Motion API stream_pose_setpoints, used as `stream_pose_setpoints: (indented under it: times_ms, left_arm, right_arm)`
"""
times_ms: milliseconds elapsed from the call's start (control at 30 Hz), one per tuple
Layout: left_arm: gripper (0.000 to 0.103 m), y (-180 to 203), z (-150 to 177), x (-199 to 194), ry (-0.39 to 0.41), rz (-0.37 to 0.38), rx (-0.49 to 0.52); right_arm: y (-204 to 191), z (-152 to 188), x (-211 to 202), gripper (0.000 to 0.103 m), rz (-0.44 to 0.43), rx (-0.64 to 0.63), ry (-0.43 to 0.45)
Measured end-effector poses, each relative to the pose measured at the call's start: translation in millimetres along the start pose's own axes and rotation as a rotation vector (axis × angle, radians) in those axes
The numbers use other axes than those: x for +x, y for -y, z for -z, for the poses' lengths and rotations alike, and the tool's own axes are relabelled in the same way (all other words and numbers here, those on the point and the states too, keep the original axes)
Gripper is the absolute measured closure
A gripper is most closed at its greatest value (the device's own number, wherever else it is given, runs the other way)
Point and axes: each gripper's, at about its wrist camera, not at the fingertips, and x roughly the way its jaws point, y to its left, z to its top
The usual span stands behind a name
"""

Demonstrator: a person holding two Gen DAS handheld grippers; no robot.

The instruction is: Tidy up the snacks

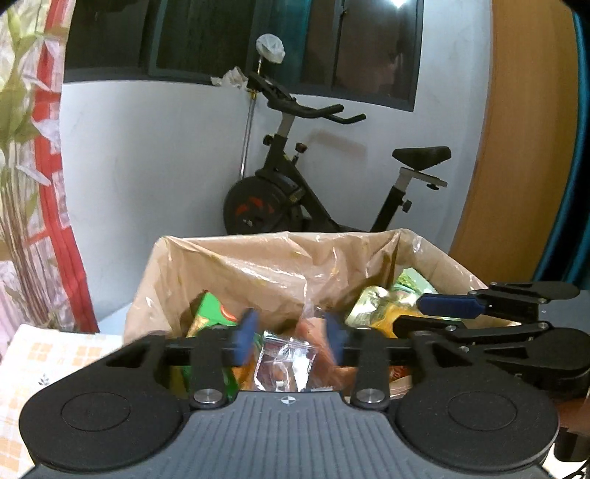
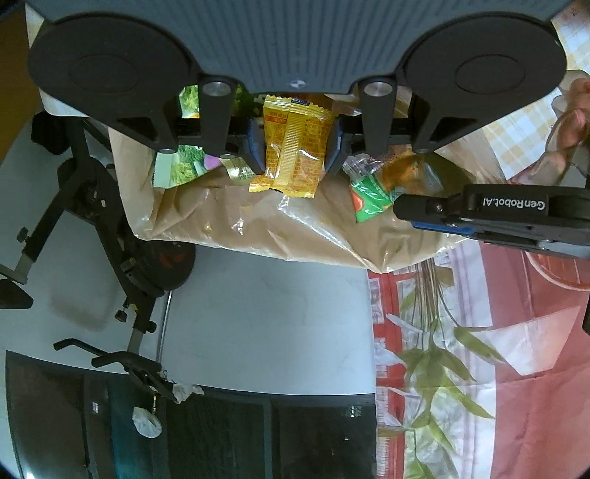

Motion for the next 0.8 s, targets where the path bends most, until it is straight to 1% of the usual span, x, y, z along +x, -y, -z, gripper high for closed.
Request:
stream_pose_setpoints:
  times_ms: [33, 67, 100, 133, 167, 200, 233, 267, 300, 367, 567, 800]
  left_arm:
    - [0.044, -0.7, 0.4, -4.1, 0.007, -0.006, 0.002]
    - [0.042, -0.1, -0.3, -7.1, 0.010, -0.009, 0.001]
    - [0.041, -0.6, -0.8, -9.3, 0.012, -0.009, -0.003]
    - [0.037, 0.3, -1.6, -12.4, 0.013, -0.009, -0.006]
    - [0.033, -0.1, -2.0, -15.7, 0.016, -0.012, -0.007]
    - [0.030, -0.2, -2.6, -18.8, 0.020, -0.019, -0.006]
    - [0.026, 0.5, -3.5, -21.4, 0.023, -0.028, -0.003]
    - [0.023, 0.4, -4.4, -24.1, 0.026, -0.040, 0.000]
    - [0.022, 0.1, -5.2, -27.4, 0.030, -0.051, 0.002]
    - [0.016, -0.8, -6.5, -34.8, 0.037, -0.064, 0.001]
    - [0.010, -3.0, -8.1, -59.8, 0.059, -0.097, -0.025]
    - [0.009, 0.5, -7.7, -91.6, 0.078, -0.154, -0.030]
  right_arm:
    - [-0.2, 0.5, -1.0, 0.064, 0.011, 0.000, 0.001]
    - [-0.7, 0.0, -1.0, 0.062, 0.015, 0.000, -0.001]
    - [-0.9, -0.6, -1.4, 0.058, 0.017, 0.002, -0.005]
    - [-1.1, -0.8, -2.6, 0.054, 0.020, 0.003, -0.006]
    - [-1.4, -1.0, -4.0, 0.046, 0.027, 0.004, -0.004]
    - [-1.2, -1.8, -5.8, 0.040, 0.033, 0.008, 0.000]
    - [-2.0, -2.2, -7.8, 0.037, 0.037, 0.013, 0.004]
    - [-1.9, -2.8, -10.3, 0.032, 0.039, 0.021, 0.006]
    - [-1.6, -3.3, -12.4, 0.028, 0.040, 0.030, 0.006]
    - [-2.6, -4.2, -17.6, 0.023, 0.042, 0.042, 0.010]
    - [-8.1, -8.4, -37.5, 0.012, 0.065, 0.069, 0.025]
    - [-16.0, -8.1, -66.0, 0.006, 0.097, 0.111, 0.059]
